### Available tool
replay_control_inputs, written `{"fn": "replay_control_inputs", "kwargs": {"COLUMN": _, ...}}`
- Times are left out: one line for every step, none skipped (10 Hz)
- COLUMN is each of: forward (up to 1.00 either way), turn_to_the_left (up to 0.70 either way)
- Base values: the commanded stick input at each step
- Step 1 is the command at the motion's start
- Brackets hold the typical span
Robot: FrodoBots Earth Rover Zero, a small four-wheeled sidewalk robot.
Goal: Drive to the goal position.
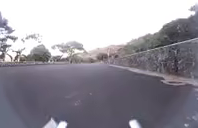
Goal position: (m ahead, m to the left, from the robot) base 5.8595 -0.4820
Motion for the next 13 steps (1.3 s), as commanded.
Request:
{"fn": "replay_control_inputs", "kwargs": {"forward": 0.70, "turn_to_the_left": 0.00}}
{"fn": "replay_control_inputs", "kwargs": {"forward": 0.70, "turn_to_the_left": 0.00}}
{"fn": "replay_control_inputs", "kwargs": {"forward": 0.70, "turn_to_the_left": 0.00}}
{"fn": "replay_control_inputs", "kwargs": {"forward": 0.70, "turn_to_the_left": 0.00}}
{"fn": "replay_control_inputs", "kwargs": {"forward": 0.70, "turn_to_the_left": 0.00}}
{"fn": "replay_control_inputs", "kwargs": {"forward": 0.70, "turn_to_the_left": 0.00}}
{"fn": "replay_control_inputs", "kwargs": {"forward": 0.70, "turn_to_the_left": 0.00}}
{"fn": "replay_control_inputs", "kwargs": {"forward": 0.70, "turn_to_the_left": 0.00}}
{"fn": "replay_control_inputs", "kwargs": {"forward": 0.70, "turn_to_the_left": 0.00}}
{"fn": "replay_control_inputs", "kwargs": {"forward": 0.70, "turn_to_the_left": 0.00}}
{"fn": "replay_control_inputs", "kwargs": {"forward": 0.70, "turn_to_the_left": 0.00}}
{"fn": "replay_control_inputs", "kwargs": {"forward": 0.70, "turn_to_the_left": 0.00}}
{"fn": "replay_control_inputs", "kwargs": {"forward": 0.70, "turn_to_the_left": 0.00}}
